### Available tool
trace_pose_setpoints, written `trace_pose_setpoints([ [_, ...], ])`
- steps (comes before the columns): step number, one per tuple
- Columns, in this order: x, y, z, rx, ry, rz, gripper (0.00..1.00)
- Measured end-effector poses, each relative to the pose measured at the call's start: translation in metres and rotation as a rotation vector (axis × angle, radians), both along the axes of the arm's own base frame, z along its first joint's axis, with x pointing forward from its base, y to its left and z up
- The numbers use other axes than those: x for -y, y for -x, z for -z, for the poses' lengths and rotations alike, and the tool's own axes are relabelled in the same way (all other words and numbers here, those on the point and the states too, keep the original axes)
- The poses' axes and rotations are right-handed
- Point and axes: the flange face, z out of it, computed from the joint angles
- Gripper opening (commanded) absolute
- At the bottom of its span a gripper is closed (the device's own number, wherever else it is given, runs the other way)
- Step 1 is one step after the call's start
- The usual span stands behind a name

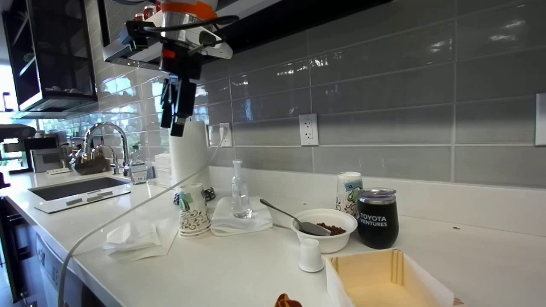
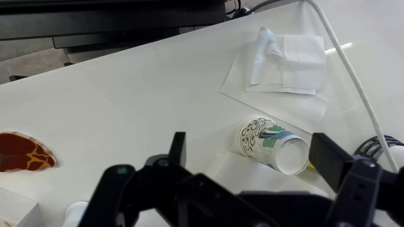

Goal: Use the paper towel to clean the surface

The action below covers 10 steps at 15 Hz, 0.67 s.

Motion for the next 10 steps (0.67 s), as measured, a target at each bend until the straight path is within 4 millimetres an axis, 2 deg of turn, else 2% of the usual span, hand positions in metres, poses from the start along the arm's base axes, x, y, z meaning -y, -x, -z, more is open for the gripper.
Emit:
trace_pose_setpoints([
  [4, -0.001, 0.0, 0.001, -0.001, 0.004, -0.001, 1.0],
  [6, -0.008, 0.0, 0.005, 0.001, 0.013, -0.035, 1.0],
  [10, -0.05, 0.01, 0.026, 0.012, 0.058, -0.16, 1.0],
])
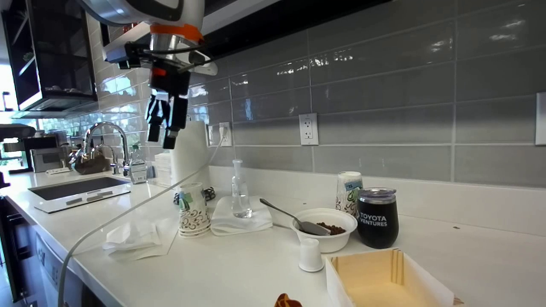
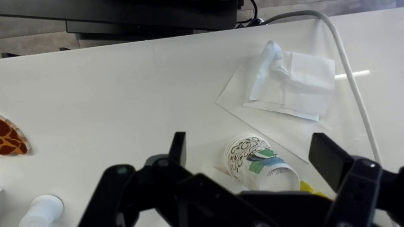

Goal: Use the paper towel to clean the surface

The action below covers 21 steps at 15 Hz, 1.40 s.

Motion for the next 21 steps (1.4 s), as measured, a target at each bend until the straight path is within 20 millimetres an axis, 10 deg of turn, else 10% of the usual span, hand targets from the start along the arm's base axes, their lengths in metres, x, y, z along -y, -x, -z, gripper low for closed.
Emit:
trace_pose_setpoints([
  [10, -0.141, 0.045, 0.082, 0.17, 0.018, -0.382, 1.0],
  [21, -0.173, 0.05, 0.19, 0.114, 0.085, -0.704, 1.0],
])
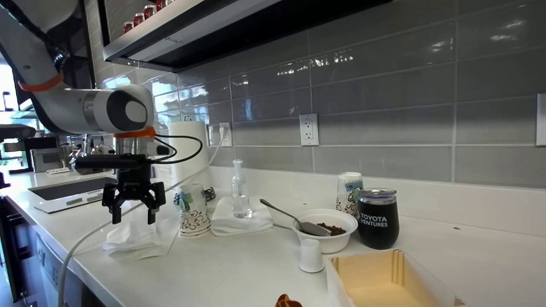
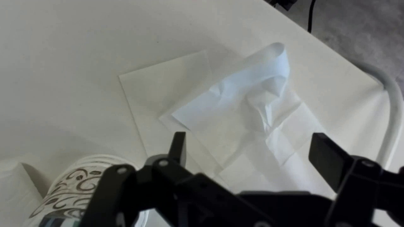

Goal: Use the paper towel to clean the surface

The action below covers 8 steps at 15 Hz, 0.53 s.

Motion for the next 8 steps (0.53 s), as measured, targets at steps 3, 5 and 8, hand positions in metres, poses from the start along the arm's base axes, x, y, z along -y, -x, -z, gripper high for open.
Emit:
trace_pose_setpoints([
  [3, -0.004, 0.001, 0.021, -0.017, 0.002, -0.039, 1.0],
  [5, -0.009, 0.005, 0.031, -0.023, 0.001, -0.06, 1.0],
  [8, -0.017, 0.012, 0.042, -0.024, 0.001, -0.103, 0.66],
])
